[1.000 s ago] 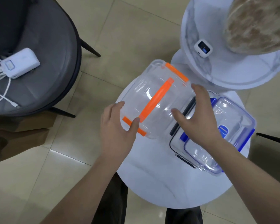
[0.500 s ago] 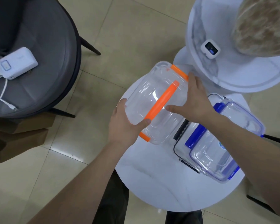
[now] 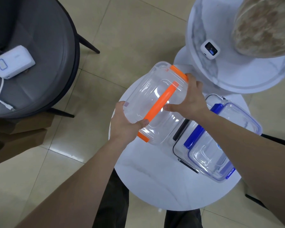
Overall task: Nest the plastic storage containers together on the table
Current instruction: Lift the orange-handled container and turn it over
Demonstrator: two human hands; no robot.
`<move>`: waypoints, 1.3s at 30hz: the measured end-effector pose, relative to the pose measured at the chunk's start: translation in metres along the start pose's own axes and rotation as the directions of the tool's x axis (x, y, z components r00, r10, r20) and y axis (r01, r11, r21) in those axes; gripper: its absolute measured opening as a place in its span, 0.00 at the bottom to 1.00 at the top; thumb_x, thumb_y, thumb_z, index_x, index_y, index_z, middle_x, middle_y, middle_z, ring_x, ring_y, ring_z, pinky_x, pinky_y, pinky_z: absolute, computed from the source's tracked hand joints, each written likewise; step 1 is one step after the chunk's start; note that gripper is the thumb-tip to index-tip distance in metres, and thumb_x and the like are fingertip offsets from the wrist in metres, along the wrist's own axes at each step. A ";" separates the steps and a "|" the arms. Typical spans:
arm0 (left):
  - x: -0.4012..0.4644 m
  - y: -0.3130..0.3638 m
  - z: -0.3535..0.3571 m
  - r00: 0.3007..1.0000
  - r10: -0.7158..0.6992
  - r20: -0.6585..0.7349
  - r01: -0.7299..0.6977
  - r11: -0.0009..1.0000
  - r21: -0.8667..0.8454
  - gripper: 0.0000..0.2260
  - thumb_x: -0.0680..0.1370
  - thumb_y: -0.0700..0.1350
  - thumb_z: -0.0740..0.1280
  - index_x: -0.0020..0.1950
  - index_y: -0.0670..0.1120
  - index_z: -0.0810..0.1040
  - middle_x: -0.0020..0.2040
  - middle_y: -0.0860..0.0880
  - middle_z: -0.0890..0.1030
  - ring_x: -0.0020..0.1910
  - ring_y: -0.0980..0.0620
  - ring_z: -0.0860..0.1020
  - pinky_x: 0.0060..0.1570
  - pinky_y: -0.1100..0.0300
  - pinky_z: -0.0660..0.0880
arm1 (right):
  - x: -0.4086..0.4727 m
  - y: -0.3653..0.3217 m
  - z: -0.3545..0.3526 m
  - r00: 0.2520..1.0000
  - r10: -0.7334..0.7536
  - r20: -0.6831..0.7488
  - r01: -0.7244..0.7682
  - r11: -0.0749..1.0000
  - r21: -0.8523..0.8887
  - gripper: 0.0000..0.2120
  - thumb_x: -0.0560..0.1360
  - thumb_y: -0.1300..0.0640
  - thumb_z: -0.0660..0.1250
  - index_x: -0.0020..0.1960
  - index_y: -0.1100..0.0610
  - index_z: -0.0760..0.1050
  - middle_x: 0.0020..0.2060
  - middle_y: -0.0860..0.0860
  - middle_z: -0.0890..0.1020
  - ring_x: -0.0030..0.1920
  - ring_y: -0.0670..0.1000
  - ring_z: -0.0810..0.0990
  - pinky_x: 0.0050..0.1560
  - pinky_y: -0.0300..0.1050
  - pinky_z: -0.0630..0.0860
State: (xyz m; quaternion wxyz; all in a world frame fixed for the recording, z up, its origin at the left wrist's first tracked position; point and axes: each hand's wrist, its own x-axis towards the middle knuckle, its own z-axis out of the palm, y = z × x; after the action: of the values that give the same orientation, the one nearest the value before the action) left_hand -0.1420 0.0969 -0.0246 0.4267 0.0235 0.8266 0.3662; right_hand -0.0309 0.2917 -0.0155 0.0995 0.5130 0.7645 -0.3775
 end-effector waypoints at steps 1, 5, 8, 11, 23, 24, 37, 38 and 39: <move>0.000 0.001 0.000 1.000 -0.010 0.000 0.010 1.000 -0.004 0.35 0.60 0.50 0.83 0.58 0.63 0.66 0.61 0.52 0.74 0.62 0.45 0.76 0.55 0.40 0.80 | 0.000 0.000 0.000 1.000 -0.001 -0.001 0.001 1.000 0.001 0.57 0.54 0.44 0.84 0.74 0.46 0.54 0.68 0.53 0.62 0.62 0.64 0.73 0.63 0.61 0.73; -0.002 0.005 0.001 0.999 -0.036 0.013 0.037 0.999 -0.024 0.36 0.57 0.51 0.81 0.59 0.62 0.66 0.62 0.51 0.75 0.62 0.42 0.78 0.52 0.39 0.82 | 0.000 -0.001 0.001 1.000 0.007 0.003 -0.007 1.000 -0.004 0.58 0.54 0.44 0.84 0.74 0.46 0.53 0.68 0.54 0.61 0.63 0.64 0.72 0.63 0.62 0.73; -0.002 0.006 0.000 0.999 -0.039 0.017 0.040 0.999 -0.025 0.37 0.57 0.51 0.81 0.60 0.61 0.67 0.61 0.50 0.76 0.61 0.42 0.78 0.52 0.39 0.82 | 0.000 -0.001 0.001 1.000 0.004 -0.004 -0.004 1.000 0.002 0.57 0.54 0.45 0.84 0.74 0.47 0.53 0.68 0.54 0.62 0.63 0.64 0.72 0.62 0.61 0.73; -0.003 0.005 0.000 0.999 -0.030 0.014 0.031 0.999 -0.020 0.36 0.59 0.50 0.82 0.61 0.59 0.67 0.61 0.49 0.76 0.61 0.42 0.77 0.53 0.39 0.81 | 0.000 0.000 0.000 1.000 0.006 -0.008 -0.006 1.000 0.012 0.57 0.54 0.45 0.84 0.74 0.47 0.54 0.68 0.53 0.62 0.63 0.63 0.72 0.62 0.60 0.74; -0.011 0.006 0.001 0.998 -0.064 -0.004 0.063 0.985 -0.159 0.39 0.59 0.50 0.83 0.64 0.52 0.67 0.64 0.45 0.76 0.60 0.37 0.80 0.53 0.38 0.81 | 0.010 -0.008 -0.007 0.999 -0.049 -0.006 0.049 0.997 0.067 0.55 0.55 0.51 0.85 0.74 0.49 0.57 0.69 0.53 0.64 0.55 0.48 0.67 0.52 0.45 0.66; -0.012 0.005 0.001 0.996 -0.093 -0.005 0.090 0.977 -0.195 0.40 0.59 0.48 0.84 0.66 0.49 0.68 0.65 0.43 0.76 0.60 0.37 0.80 0.53 0.38 0.82 | 0.010 -0.009 -0.007 0.999 -0.052 -0.005 0.053 0.996 0.076 0.55 0.55 0.51 0.85 0.74 0.49 0.58 0.69 0.53 0.64 0.55 0.48 0.67 0.52 0.44 0.66; -0.036 -0.006 -0.001 0.958 -0.287 0.031 0.253 0.784 -0.566 0.22 0.74 0.45 0.77 0.62 0.35 0.78 0.61 0.36 0.83 0.59 0.41 0.84 0.49 0.55 0.84 | -0.005 -0.011 -0.002 0.993 -0.112 -0.040 0.115 0.991 0.070 0.53 0.56 0.49 0.84 0.74 0.50 0.60 0.67 0.53 0.65 0.55 0.48 0.69 0.54 0.42 0.68; -0.038 -0.006 -0.003 0.959 -0.283 0.030 0.249 0.784 -0.568 0.22 0.74 0.45 0.77 0.62 0.35 0.78 0.61 0.36 0.83 0.58 0.41 0.84 0.49 0.56 0.84 | -0.007 -0.011 -0.003 0.992 -0.120 -0.047 0.124 0.989 0.078 0.53 0.56 0.49 0.84 0.74 0.50 0.60 0.67 0.53 0.65 0.55 0.48 0.69 0.54 0.42 0.67; -0.040 -0.004 -0.004 0.961 -0.275 0.025 0.240 0.786 -0.570 0.21 0.74 0.45 0.77 0.62 0.35 0.78 0.60 0.37 0.83 0.58 0.42 0.84 0.47 0.58 0.84 | -0.011 -0.013 -0.005 0.990 -0.128 -0.055 0.132 0.988 0.083 0.53 0.56 0.49 0.84 0.74 0.50 0.60 0.67 0.53 0.66 0.55 0.48 0.69 0.53 0.41 0.67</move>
State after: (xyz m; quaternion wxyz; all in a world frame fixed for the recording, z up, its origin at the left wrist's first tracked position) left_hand -0.1184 0.0770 0.0022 0.4355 -0.2283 0.6875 0.5343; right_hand -0.0361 0.2849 -0.0005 0.0332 0.4751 0.7814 -0.4032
